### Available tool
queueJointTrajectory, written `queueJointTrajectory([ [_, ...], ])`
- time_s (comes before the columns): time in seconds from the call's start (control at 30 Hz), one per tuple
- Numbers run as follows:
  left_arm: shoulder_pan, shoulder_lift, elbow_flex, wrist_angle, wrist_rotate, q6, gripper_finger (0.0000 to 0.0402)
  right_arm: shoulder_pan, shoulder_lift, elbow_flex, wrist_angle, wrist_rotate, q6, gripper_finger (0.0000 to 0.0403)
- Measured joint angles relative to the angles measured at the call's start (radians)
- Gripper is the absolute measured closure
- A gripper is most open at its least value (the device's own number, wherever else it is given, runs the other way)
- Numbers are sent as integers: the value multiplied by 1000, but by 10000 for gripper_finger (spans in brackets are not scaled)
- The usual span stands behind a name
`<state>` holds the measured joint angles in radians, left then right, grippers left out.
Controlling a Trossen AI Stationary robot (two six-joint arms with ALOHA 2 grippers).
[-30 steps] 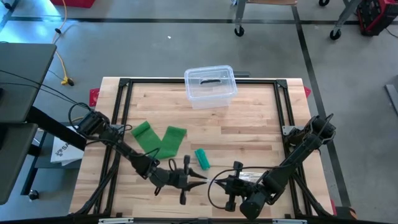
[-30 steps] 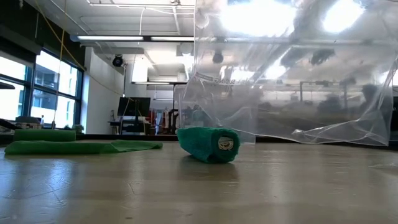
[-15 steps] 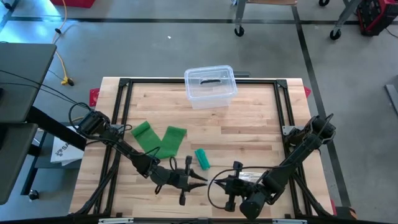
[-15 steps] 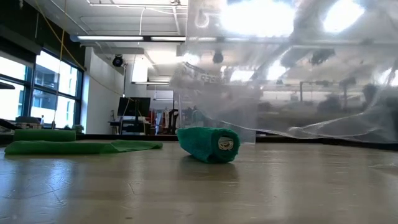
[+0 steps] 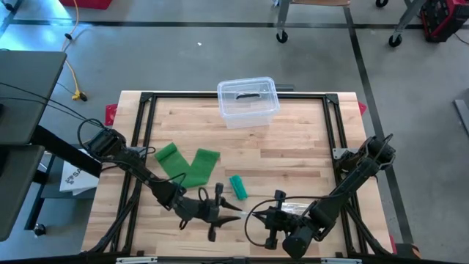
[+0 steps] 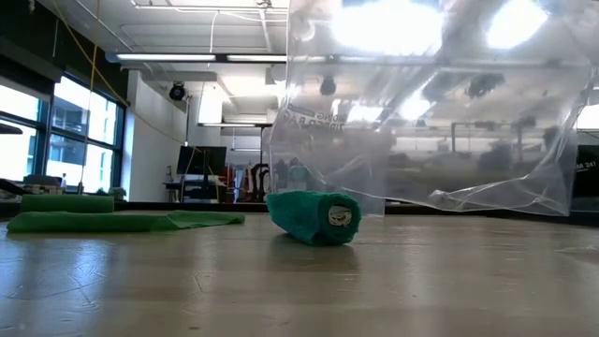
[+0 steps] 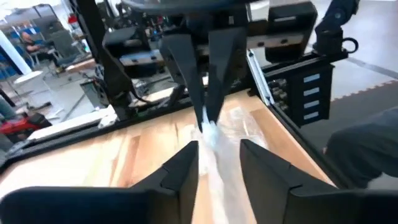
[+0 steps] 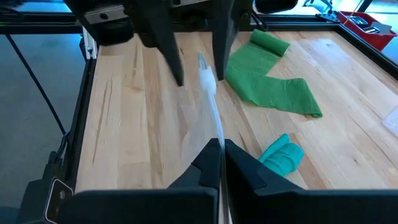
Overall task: Roll bandage
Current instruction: Open the transparent zip bag
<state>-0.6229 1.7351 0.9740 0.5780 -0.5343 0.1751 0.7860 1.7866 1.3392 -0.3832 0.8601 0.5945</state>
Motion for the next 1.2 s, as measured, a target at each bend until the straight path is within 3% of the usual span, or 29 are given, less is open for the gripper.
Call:
queueJointTrajectory([
  [0.37,19,1,0,27,15,21,397,0,0,0,-1,-2,4,403],
  [0.73,38,1,0,47,89,16,388,0,0,0,-1,0,8,403],
  [1.07,54,1,0,56,86,0,302,-1,0,0,0,0,8,403],
  [1.2,55,2,0,51,84,-6,288,-1,0,0,5,2,8,403],
])
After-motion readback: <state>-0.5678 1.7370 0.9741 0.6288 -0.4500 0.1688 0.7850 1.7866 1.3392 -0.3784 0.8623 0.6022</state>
